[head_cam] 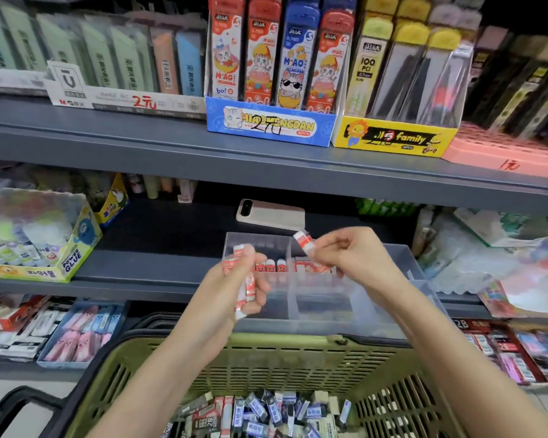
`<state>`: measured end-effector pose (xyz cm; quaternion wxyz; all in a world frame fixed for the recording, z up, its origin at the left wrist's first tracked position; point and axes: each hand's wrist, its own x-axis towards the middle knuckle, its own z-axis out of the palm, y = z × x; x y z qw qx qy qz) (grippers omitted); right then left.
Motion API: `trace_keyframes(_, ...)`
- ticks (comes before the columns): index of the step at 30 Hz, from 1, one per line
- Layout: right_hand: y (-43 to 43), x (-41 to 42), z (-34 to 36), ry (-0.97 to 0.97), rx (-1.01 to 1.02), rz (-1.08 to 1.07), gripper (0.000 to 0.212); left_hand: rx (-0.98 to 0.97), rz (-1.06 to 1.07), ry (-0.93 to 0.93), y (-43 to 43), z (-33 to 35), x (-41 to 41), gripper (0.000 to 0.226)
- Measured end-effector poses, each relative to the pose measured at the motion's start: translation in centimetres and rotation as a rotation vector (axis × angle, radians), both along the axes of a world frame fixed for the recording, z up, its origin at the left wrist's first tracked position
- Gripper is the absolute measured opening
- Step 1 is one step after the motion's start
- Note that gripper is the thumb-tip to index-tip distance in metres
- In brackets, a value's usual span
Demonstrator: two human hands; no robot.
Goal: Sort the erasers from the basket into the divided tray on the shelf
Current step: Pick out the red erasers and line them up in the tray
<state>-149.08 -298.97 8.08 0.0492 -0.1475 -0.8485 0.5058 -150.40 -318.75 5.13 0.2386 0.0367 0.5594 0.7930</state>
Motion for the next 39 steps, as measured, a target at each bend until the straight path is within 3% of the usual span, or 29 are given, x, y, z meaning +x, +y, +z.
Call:
trace_keyframes(2, 1.3, -2.1, -0.6, -0.13, 0.251, -0.009, 0.029, 0.105, 0.024, -0.157, 0.0, 0.1, -0.4, 0.048)
trace_keyframes(4, 1.6, -4.1, -1.2, -0.331, 0.437, 0.024, 0.029, 0.182, 0.044, -0.26, -0.2, 0.2, -0.7, 0.046)
trace_keyframes(8, 0.9, -6.7, -2.8, -0.486, 0.497, 0.012, 0.027, 0.228, 0.059, -0.324, -0.7, -0.1, -1.2, 0.035)
trace_keyframes(16, 0.4, -6.9, -5.1, -0.469, 0.39, 0.017, 0.027, 0.187, 0.06, -0.273, -0.8, -0.2, -1.1, 0.045)
trace_keyframes(20, 0.2, -6.1, -4.2, -0.452, 0.517, 0.06, 0.029, 0.16, 0.068, -0.248, -0.8, -0.2, -0.9, 0.043)
trace_keyframes(23, -0.9, -4.4, -2.9, -0.154, 0.673, 0.013, 0.026, 0.117, 0.065, -0.204, -1.1, -0.3, -0.9, 0.039)
trace_keyframes(25, -2.2, -2.8, -1.7, 0.061, 0.365, 0.12, 0.026, 0.094, 0.047, -0.162, -1.2, -0.4, -1.0, 0.042)
trace_keyframes(27, -3.7, -1.3, -0.3, 0.086, -0.067, 0.356, 0.007, 0.066, -0.022, -0.117, -1.3, -0.3, -1.0, 0.042)
trace_keyframes(28, -4.0, -0.8, 0.0, 0.077, -0.139, 0.433, 0.013, 0.052, -0.066, -0.099, -1.3, -0.3, -1.0, 0.04)
trace_keyframes(31, -4.0, -0.2, 0.7, 0.102, -0.135, 0.52, 0.008, 0.022, -0.163, -0.08, -1.2, 0.0, -1.0, 0.033)
trace_keyframes(33, -3.3, 0.1, 0.9, 0.105, -0.199, 0.484, 0.005, 0.033, -0.162, -0.097, -1.2, 0.2, -1.1, 0.043)
trace_keyframes(39, -1.6, 1.5, 0.4, 0.015, -0.257, 0.363, 0.021, 0.04, -0.106, -0.083, -0.5, 0.4, -1.0, 0.049)
